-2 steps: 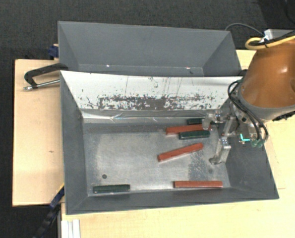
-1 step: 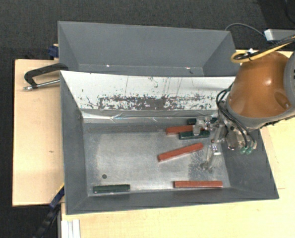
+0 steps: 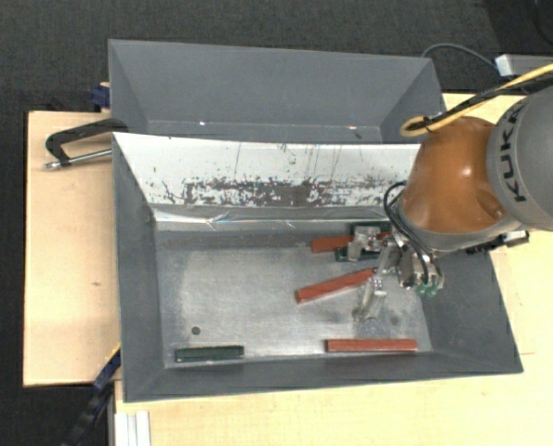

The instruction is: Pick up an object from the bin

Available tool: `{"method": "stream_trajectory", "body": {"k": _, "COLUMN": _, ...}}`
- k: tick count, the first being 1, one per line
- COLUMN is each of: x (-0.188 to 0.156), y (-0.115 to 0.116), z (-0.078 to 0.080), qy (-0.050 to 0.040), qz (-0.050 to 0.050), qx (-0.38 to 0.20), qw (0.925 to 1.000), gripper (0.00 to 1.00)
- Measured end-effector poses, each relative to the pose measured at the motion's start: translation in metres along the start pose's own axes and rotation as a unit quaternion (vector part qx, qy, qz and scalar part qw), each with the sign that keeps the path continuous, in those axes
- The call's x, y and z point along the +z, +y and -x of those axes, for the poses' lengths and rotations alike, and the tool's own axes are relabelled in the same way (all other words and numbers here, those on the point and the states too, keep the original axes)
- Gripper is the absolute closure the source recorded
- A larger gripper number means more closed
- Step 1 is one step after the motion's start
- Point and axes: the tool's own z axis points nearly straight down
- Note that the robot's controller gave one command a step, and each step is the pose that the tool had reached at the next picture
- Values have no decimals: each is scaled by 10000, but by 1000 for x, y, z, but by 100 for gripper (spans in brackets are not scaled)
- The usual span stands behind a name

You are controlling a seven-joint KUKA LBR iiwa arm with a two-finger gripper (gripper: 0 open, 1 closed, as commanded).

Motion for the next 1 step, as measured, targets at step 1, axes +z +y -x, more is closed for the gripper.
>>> {"method": "stream_trajectory", "body": {"k": 1, "x": 40, "y": -25, "z": -2, "qy": 26, "qz": -2, "qx": -485, "qw": 9988, "gripper": 100}}
